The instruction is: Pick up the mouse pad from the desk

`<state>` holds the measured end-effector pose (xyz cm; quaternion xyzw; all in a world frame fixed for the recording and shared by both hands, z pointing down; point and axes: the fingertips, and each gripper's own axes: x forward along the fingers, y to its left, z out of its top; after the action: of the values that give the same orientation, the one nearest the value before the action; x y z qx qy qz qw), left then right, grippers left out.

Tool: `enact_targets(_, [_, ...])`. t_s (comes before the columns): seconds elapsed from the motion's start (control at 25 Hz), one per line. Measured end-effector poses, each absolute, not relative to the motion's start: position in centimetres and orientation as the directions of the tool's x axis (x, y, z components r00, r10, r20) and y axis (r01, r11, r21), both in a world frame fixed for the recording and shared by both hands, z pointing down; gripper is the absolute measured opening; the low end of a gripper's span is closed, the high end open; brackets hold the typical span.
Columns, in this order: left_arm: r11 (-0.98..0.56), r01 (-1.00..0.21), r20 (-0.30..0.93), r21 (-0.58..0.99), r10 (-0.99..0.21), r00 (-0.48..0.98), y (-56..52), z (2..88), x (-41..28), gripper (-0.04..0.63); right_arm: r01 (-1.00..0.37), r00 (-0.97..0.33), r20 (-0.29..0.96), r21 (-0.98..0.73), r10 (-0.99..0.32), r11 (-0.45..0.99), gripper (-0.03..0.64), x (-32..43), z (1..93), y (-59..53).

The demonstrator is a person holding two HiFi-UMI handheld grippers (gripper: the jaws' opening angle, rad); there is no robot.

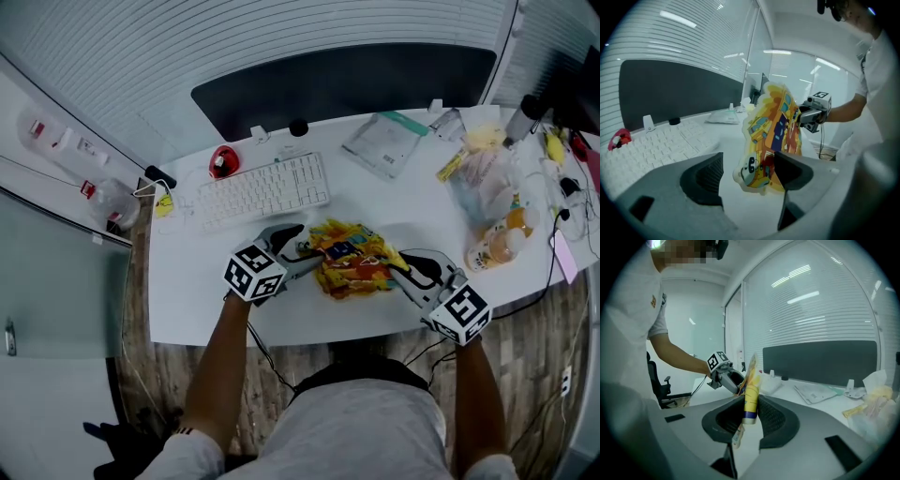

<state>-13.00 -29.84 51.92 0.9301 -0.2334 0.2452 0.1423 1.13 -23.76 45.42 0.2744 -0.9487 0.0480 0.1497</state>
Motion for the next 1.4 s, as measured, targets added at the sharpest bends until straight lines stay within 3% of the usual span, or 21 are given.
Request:
enact_targets(0.24, [-0.907, -0.368, 0.498, 0.207, -0.226, 0.837, -27.8, 50.8, -11.5, 0.321, -0.484, -0.839, 0.28, 0.01, -0.467, 0.875, 0.087, 0.5, 43.6, -22.5])
enact_targets(0.4, [-0.909, -0.362, 0.471, 0.205, -0.233, 0.851, -26.7, 50.3, -11.2, 0.223, -0.498, -0.826, 0.276, 0.05, -0.491, 0.866, 0.087, 0.8, 43.0, -22.3])
enact_targets(0.56, [-0.901, -0.395, 0.421, 0.178, -0.293, 0.858, -26.2, 48.7, -11.4, 0.081, -0.532, -0.791, 0.286, 0.114, -0.54, 0.839, 0.091, 1.3, 42.4, -22.4])
enact_targets(0.68, [-0.896, -0.413, 0.37, 0.162, -0.333, 0.867, -25.7, 47.0, -11.7, 0.033, -0.575, -0.755, 0.271, 0.162, -0.597, 0.802, 0.122, 1.7, 41.5, -22.9])
enact_targets(0.92, [-0.902, -0.417, 0.317, 0.11, -0.366, 0.875, -24.5, 44.0, -12.2, 0.023, -0.688, -0.687, 0.17, 0.158, -0.706, 0.708, 0.222, 3.7, 39.3, -24.7])
enact_targets(1.12, [-0.916, -0.376, 0.231, 0.138, -0.339, 0.912, -23.5, 41.0, -12.1, 0.023, -0.731, -0.667, 0.124, 0.082, -0.735, 0.677, 0.236, 4.8, 38.6, -24.9])
enact_targets(1.4, [-0.934, -0.303, 0.083, 0.19, -0.293, 0.953, -22.4, 36.8, -11.7, 0.022, -0.677, -0.735, 0.072, -0.058, -0.674, 0.733, 0.242, 4.0, 38.0, -24.5])
